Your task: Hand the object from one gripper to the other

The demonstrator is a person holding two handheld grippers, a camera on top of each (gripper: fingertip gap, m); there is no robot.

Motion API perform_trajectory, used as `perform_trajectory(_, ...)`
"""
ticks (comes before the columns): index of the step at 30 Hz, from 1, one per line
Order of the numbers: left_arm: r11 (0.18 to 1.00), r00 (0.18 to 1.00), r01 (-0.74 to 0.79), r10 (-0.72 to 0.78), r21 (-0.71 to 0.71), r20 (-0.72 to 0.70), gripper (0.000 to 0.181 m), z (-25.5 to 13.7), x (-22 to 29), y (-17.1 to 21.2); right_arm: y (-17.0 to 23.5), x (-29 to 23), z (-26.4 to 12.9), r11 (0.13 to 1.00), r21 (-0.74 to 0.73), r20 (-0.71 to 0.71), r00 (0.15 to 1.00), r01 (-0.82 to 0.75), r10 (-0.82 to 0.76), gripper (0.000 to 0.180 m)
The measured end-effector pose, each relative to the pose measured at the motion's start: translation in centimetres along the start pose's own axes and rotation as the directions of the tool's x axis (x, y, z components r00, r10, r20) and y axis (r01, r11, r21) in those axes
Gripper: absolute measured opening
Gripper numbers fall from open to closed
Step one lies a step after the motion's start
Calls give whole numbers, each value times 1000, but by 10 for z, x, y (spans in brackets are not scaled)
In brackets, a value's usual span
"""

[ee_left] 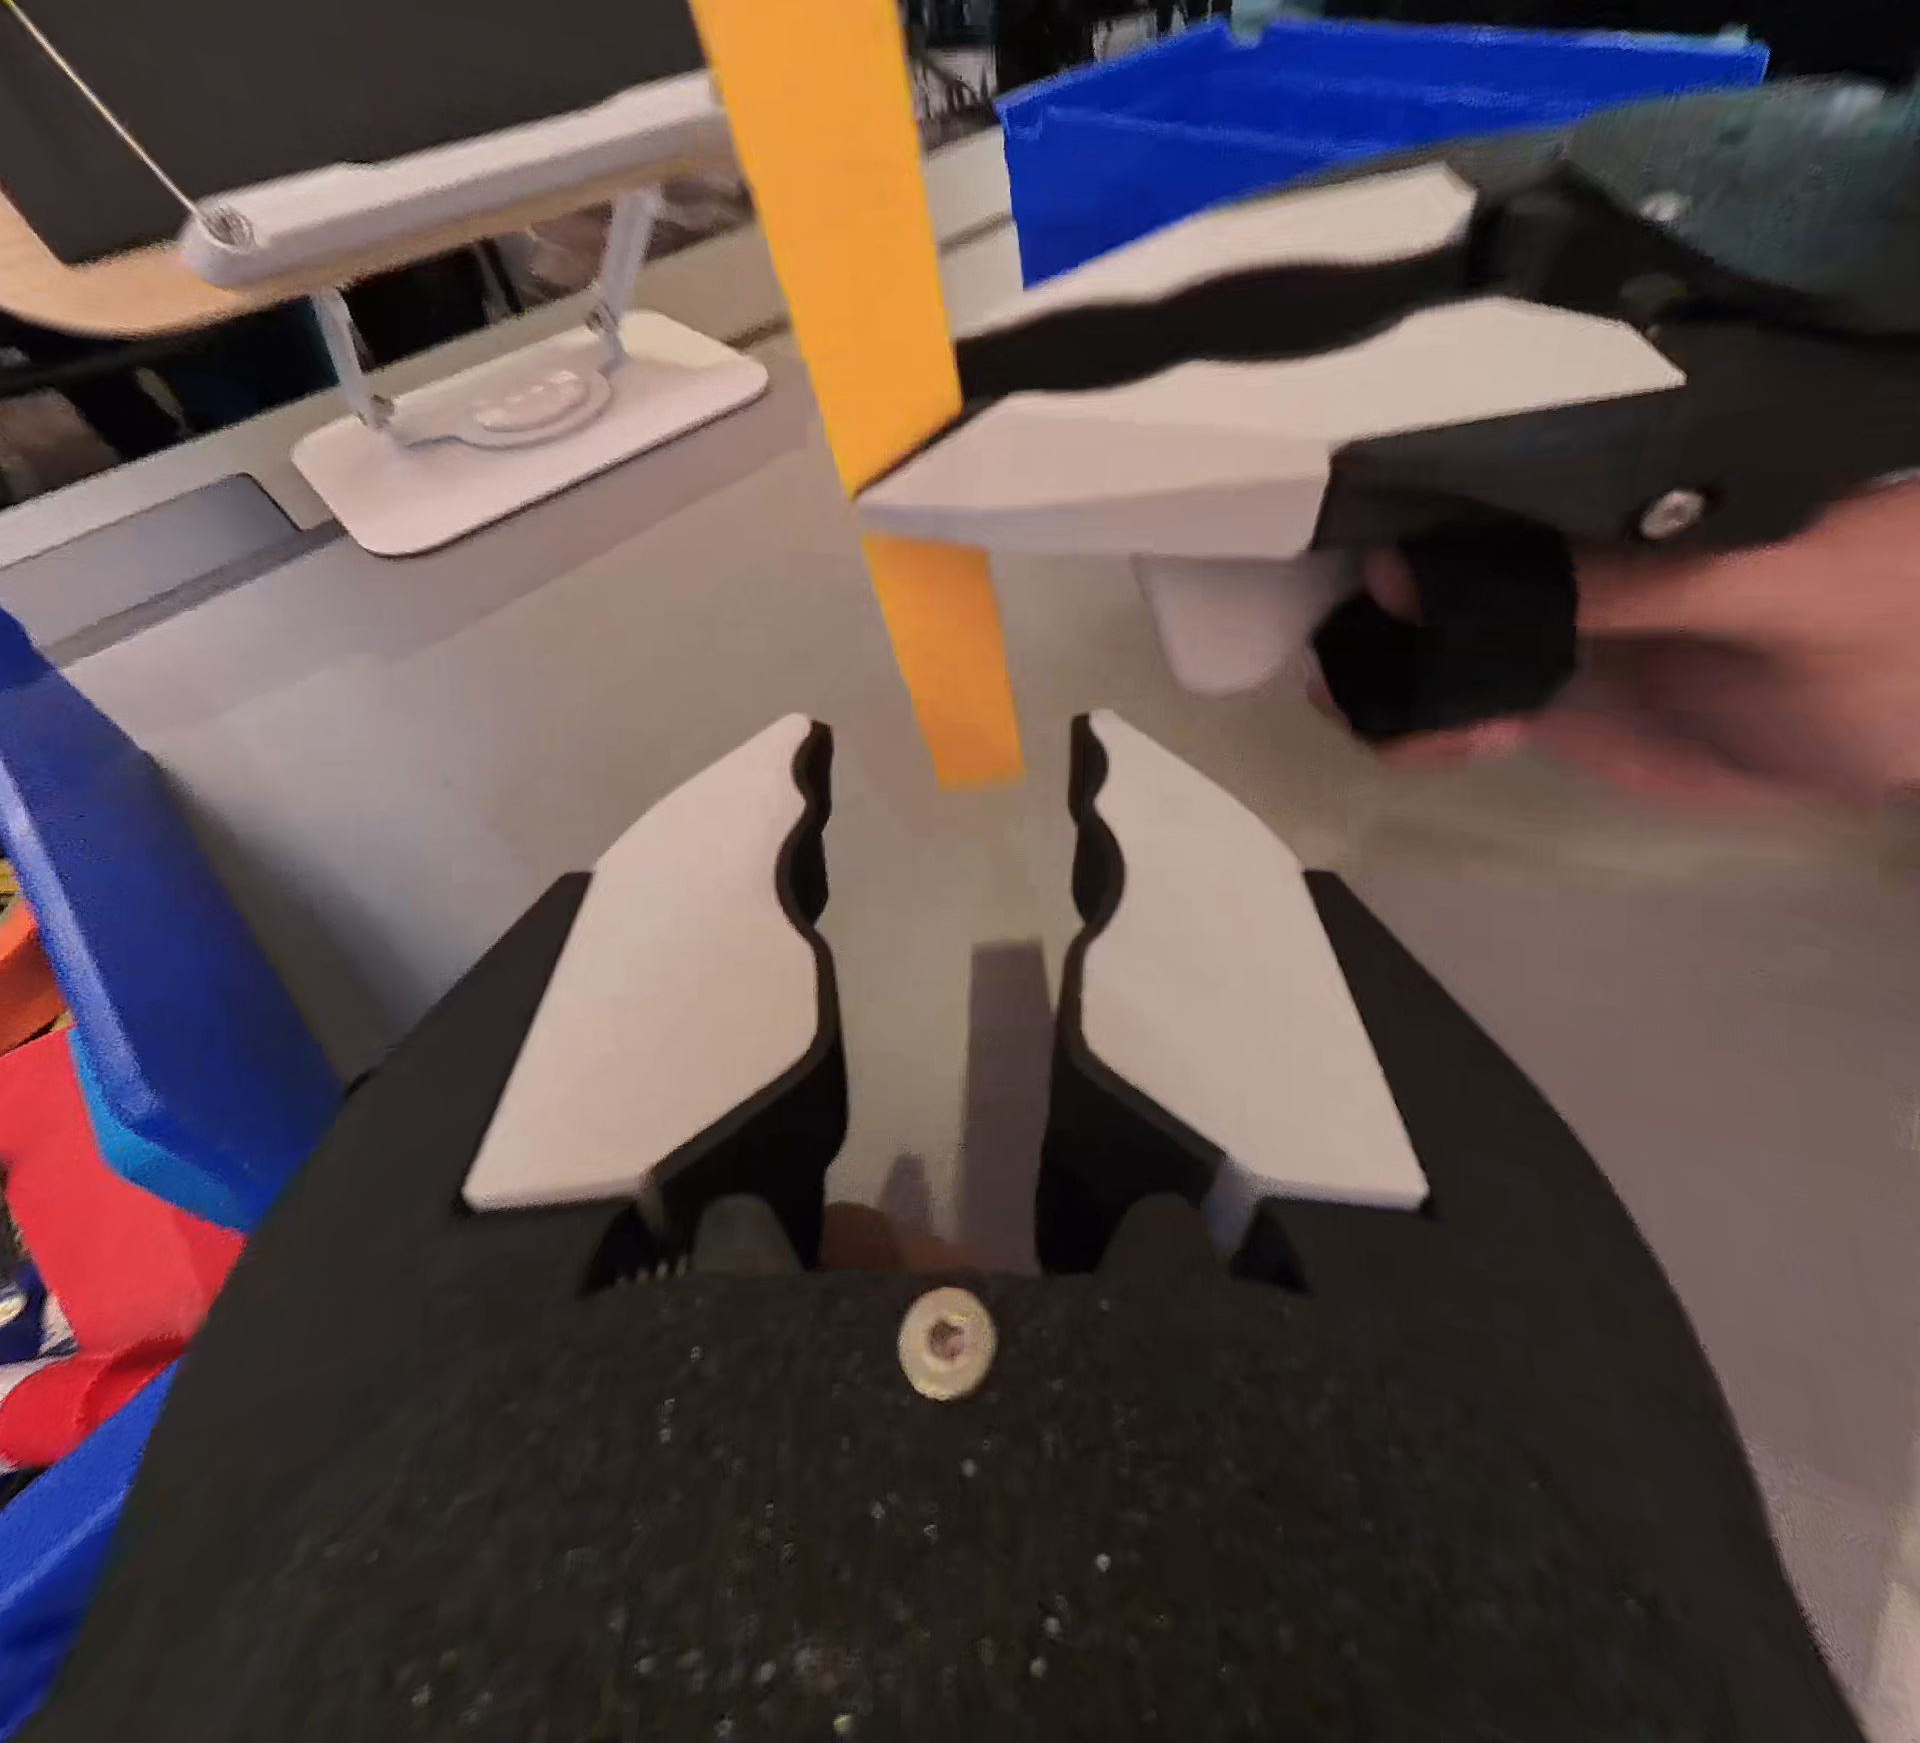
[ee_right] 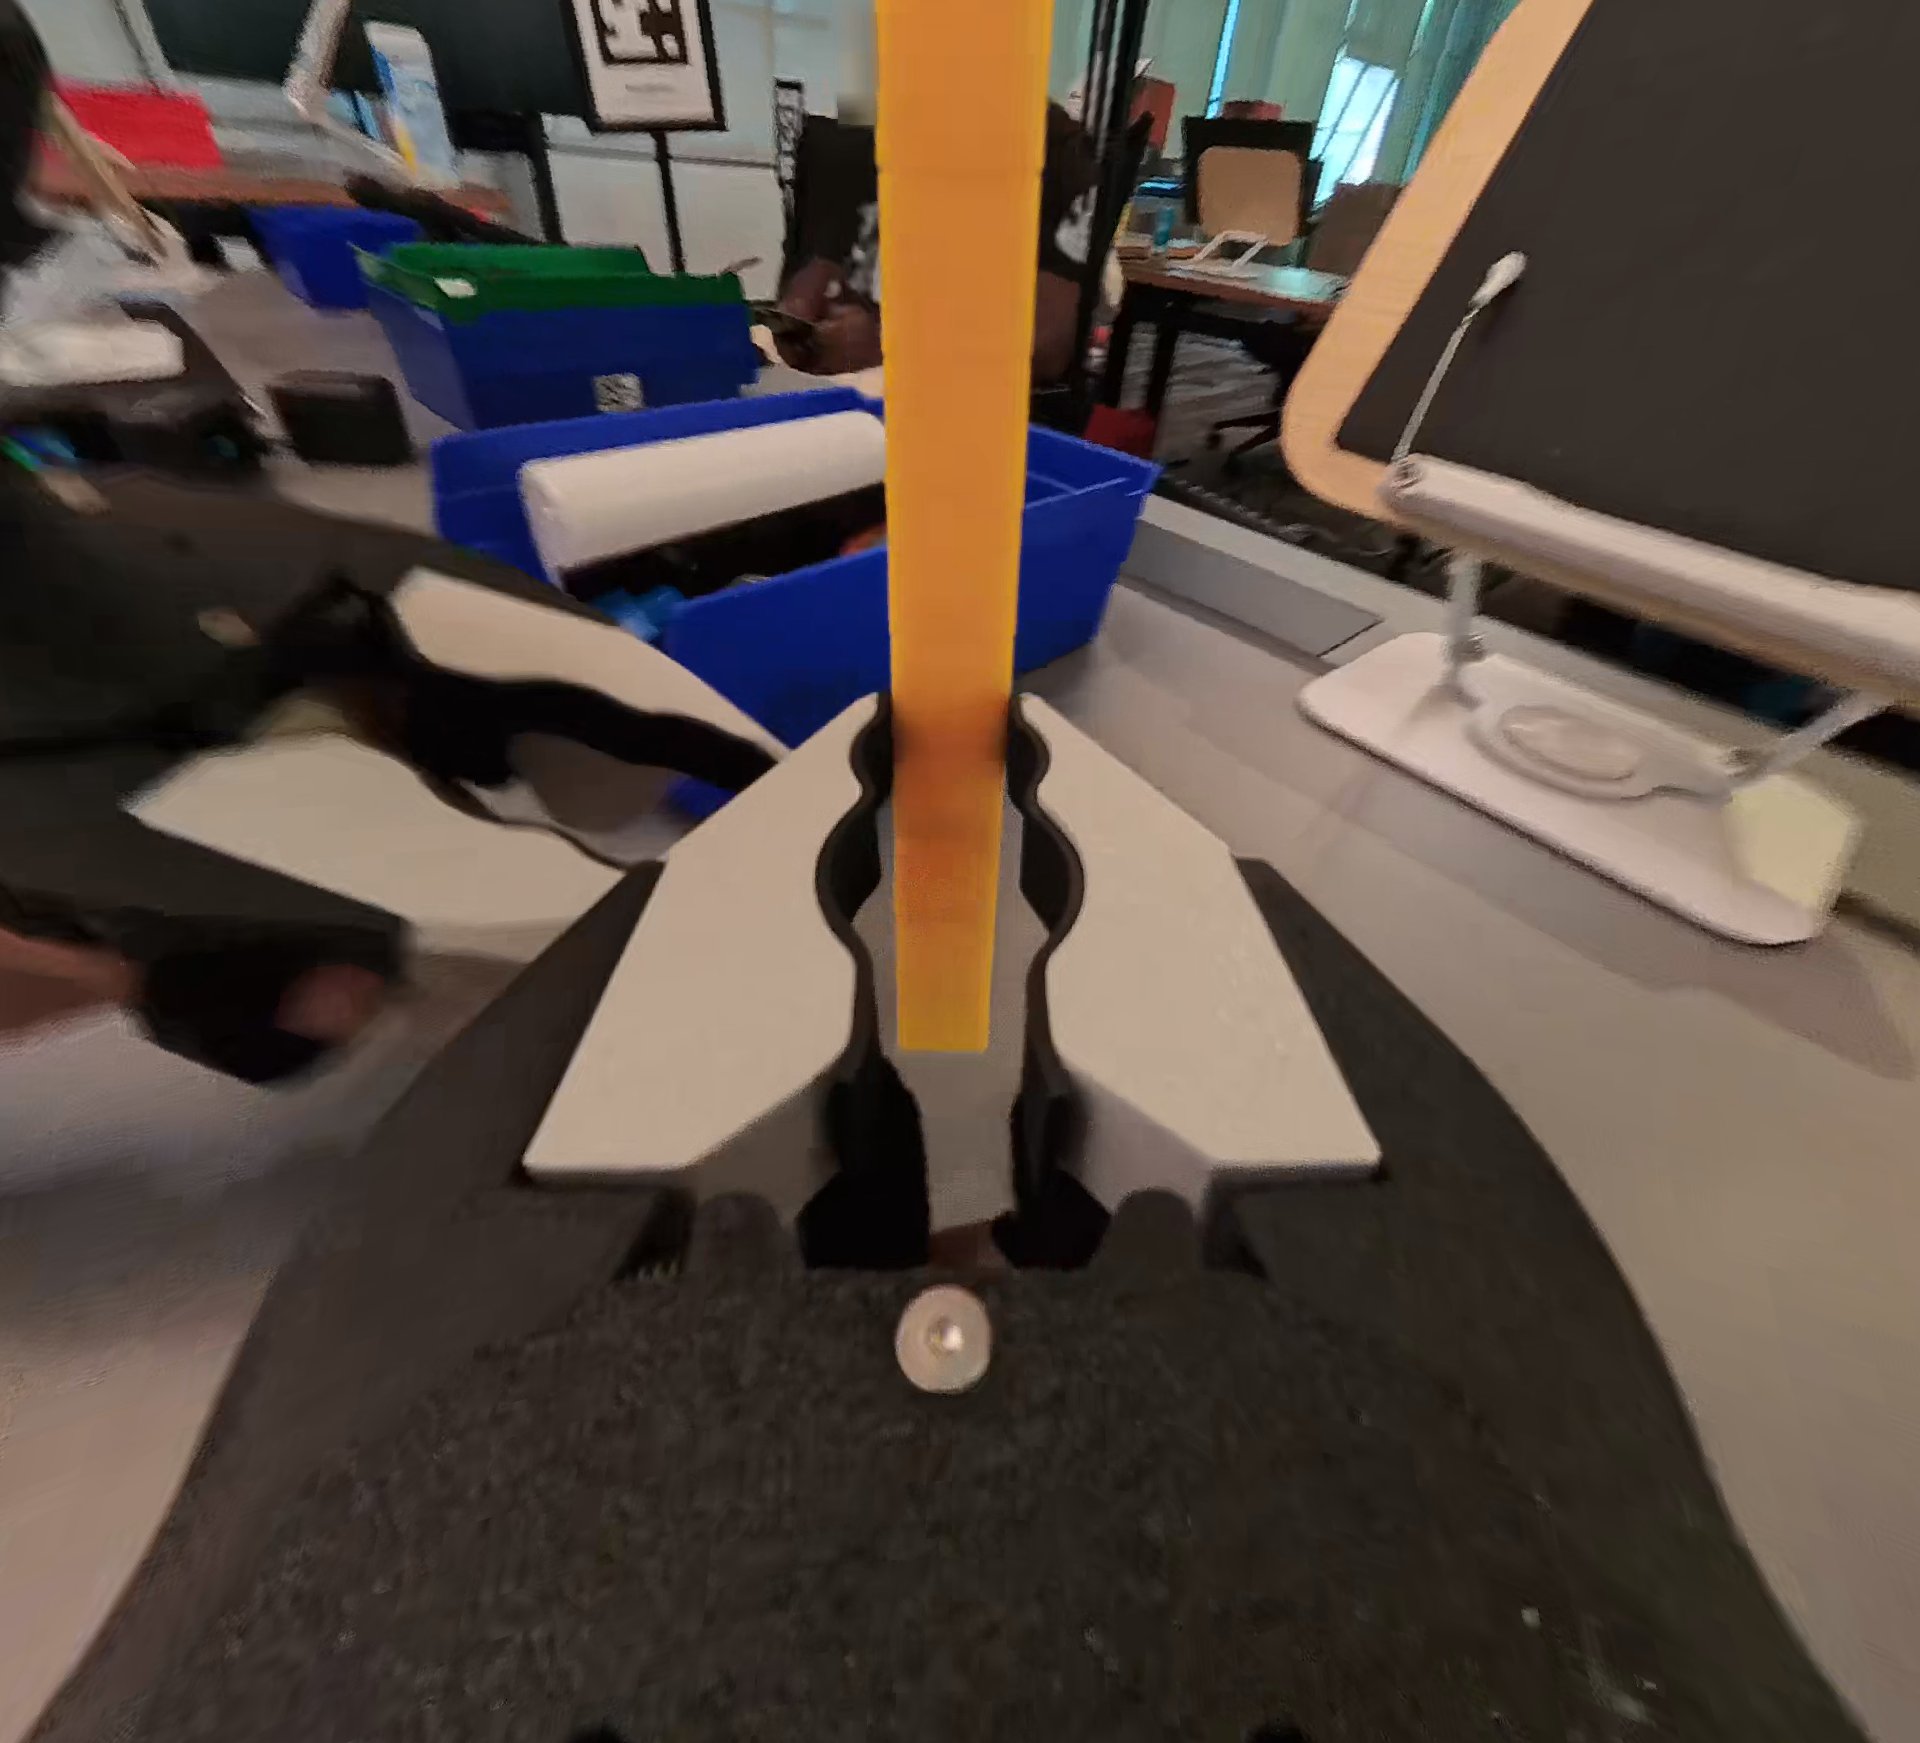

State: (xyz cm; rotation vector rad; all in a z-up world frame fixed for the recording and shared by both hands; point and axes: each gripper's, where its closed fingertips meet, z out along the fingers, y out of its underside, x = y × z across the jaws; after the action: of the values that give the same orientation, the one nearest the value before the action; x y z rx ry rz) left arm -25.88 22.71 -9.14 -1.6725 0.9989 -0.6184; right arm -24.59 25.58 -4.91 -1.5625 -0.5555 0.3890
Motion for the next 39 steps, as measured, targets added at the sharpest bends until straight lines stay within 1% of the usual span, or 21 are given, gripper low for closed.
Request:
perform_trajectory(1, 1000, 1000, 9, -9, -28, -15, 45, -4, -2, 0, 1, 9, -2, 996, -12, -38, 995, 89, -89, 21)
perform_trajectory(3, 994, 996, 62, -68, -88, -61, 58, -16, -4, -5, 2, 26, -5, 952, -42, -126, 944, 302, -305, 21)
perform_trajectory(5, 991, 991, 127, -129, -38, -33, 54, -32, -17, -28, 3, 36, -7, 880, -78, -168, 864, 469, -475, 21)
perform_trajectory(7, 984, 980, 177, -178, -22, -88, 52, -44, -16, -45, 5, 39, -8, 806, -102, -182, 785, 583, -591, 21)
perform_trajectory(9, 983, 978, 185, -185, -5, -97, 49, -50, -17, -54, 6, 35, -8, 725, -116, -184, 703, 679, -687, 20)
perform_trajectory(10, 984, 977, 179, -179, -8, -116, 46, -51, -15, -54, 6, 30, -8, 697, -111, -175, 676, 709, -716, 20)
perform_trajectory(16, 980, 965, 191, -197, -51, -174, 46, -43, -5, -40, 16, 11, -3, 536, -128, -133, 521, 834, -843, 20)
perform_trajectory(17, 981, 965, 186, -194, -59, -176, 44, -42, -4, -38, 16, 9, -3, 524, -128, -133, 509, 842, -850, 20)
perform_trajectory(20, 983, 969, 172, -180, -64, -168, 26, -39, -4, -33, 17, 6, -3, 487, -133, -118, 474, 863, -873, 20)
perform_trajectory(21, 984, 971, 166, -174, -60, -163, 25, -39, -5, -31, 18, 6, -4, 473, -134, -112, 461, 871, -880, 20)
perform_trajectory(23, 986, 973, 156, -163, -53, -163, 24, -38, -6, -29, 20, 6, -4, 491, -128, -105, 480, 862, -871, 21)
perform_trajectory(26, 983, 970, 184, -185, -19, -156, 23, -35, -9, -30, 25, 4, -7, 576, -112, -58, 574, 810, -817, 23)
perform_trajectory(28, 975, 965, 221, -217, 6, -149, 24, -35, -16, -30, 18, -4, -16, 671, -14, 5, 671, 741, -741, 36)
perform_trajectory(29, 968, 957, 251, -244, 25, -156, 24, -35, -21, -31, 13, -2, -21, 738, 13, 38, 737, 675, -675, 41)
perform_trajectory(31, 937, 926, 342, -324, 69, -194, 23, -39, -30, -35, 6, 10, -27, 884, 32, 118, 877, 466, -466, 51)
perform_trajectory(33, 892, 881, 435, -393, 123, -264, 24, -47, -37, -42, -3, 31, -33, 983, 55, 194, 964, 173, -180, 50)
perform_trajectory(34, 867, 857, 475, -417, 150, -303, 24, -51, -40, -47, -4, 39, -35, 999, 45, 263, 965, 6, -18, 50)
perform_trajectory(35, 846, 834, 506, -430, 170, -346, 24, -56, -41, -51, -5, 43, -38, 989, 16, 348, 928, -148, 133, 50)
perform_trajectory(36, 830, 813, 528, -432, 181, -390, 24, -60, -40, -55, -6, 43, -42, 964, -20, 429, 869, -263, 246, 53)
perform_trajectory(37, 819, 797, 542, -429, 190, -425, 23, -64, -39, -58, -7, 42, -45, 939, -58, 492, 808, -340, 323, 53)
perform_trajectory(39, 813, 771, 549, -404, 194, -493, 23, -71, -32, -62, -10, 35, -54, 904, -115, 589, 705, -412, 396, 53)
